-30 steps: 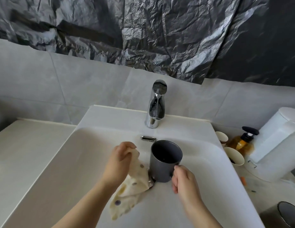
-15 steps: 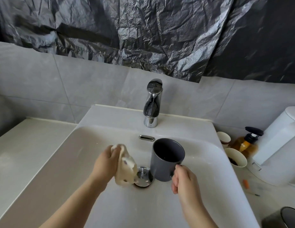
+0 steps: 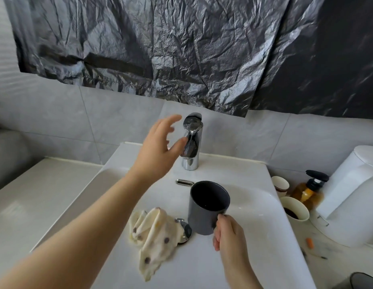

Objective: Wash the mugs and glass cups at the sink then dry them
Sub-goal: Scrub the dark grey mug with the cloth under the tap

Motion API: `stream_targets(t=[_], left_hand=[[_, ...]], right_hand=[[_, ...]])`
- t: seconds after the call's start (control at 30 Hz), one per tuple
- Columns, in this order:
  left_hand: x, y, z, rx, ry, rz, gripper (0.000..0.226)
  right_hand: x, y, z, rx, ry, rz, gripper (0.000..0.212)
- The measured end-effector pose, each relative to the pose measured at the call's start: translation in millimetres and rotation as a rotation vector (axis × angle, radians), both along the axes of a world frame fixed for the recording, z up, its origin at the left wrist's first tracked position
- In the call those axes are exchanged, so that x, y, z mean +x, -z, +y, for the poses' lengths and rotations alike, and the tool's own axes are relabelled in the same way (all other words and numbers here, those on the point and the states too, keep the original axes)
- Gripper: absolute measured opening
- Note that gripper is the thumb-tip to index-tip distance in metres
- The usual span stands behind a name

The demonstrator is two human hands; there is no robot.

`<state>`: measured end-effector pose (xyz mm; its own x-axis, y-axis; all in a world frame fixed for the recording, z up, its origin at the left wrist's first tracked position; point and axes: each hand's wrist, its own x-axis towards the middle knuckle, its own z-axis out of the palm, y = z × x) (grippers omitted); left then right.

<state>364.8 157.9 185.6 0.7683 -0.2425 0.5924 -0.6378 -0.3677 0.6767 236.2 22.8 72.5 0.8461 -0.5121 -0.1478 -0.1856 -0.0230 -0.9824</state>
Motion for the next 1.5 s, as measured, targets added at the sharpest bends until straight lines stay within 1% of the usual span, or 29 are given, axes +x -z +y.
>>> stream_targets(t=[0.03,0.1,0.17,0.23,0.33,0.37,0.43,0.53,0.6,1.03,1.2,1.33,1.5], left_hand=[[6,-6,-3,0.083,0.026,-0.079,0.038],[17,-10,-7,0.204,0.038,-0.201,0.034],[26,-9,-9,0.252,0.022,-0.285,0.026],[31,-8,-9,0.275,0.004,-0.353,0.024],[34,-6,-8,0.277,0.008,-0.407,0.039],[34,-5,-8,0.267,0.011,-0.423,0.04],[35,-4,-8,0.248,0.007,-0.471,0.035],[35,-2,-11,0.254,-0.012,-0.57,0.017],[37,0,-12,0.267,-0.023,-0.605,0.015],[40,0,-14,0.24,-0.042,-0.64,0.013],[39,5,-18,0.239,-0.097,-0.668,0.023],[35,9,-23,0.214,-0.139,-0.622,0.014],[36,7,-22,0.219,-0.135,-0.596,0.015]], right_hand=[[0,0,0,-0.005,0.002,0.0,0.038],[1,0,-2,-0.018,0.006,-0.003,0.039],[2,1,-4,-0.026,0.014,-0.003,0.04],[3,2,-4,-0.027,0.018,-0.003,0.041],[3,2,-6,-0.008,0.024,0.006,0.041],[4,2,-6,-0.005,0.024,0.01,0.041],[4,2,-6,-0.007,0.022,0.021,0.041],[4,3,-6,-0.006,0.016,0.028,0.041],[4,4,-6,-0.008,0.015,0.035,0.041],[3,2,-7,0.004,0.008,0.029,0.038],[3,1,-6,0.016,0.011,0.027,0.039],[3,1,-5,0.01,0.012,0.027,0.04],[3,1,-4,0.016,0.007,0.03,0.04]])
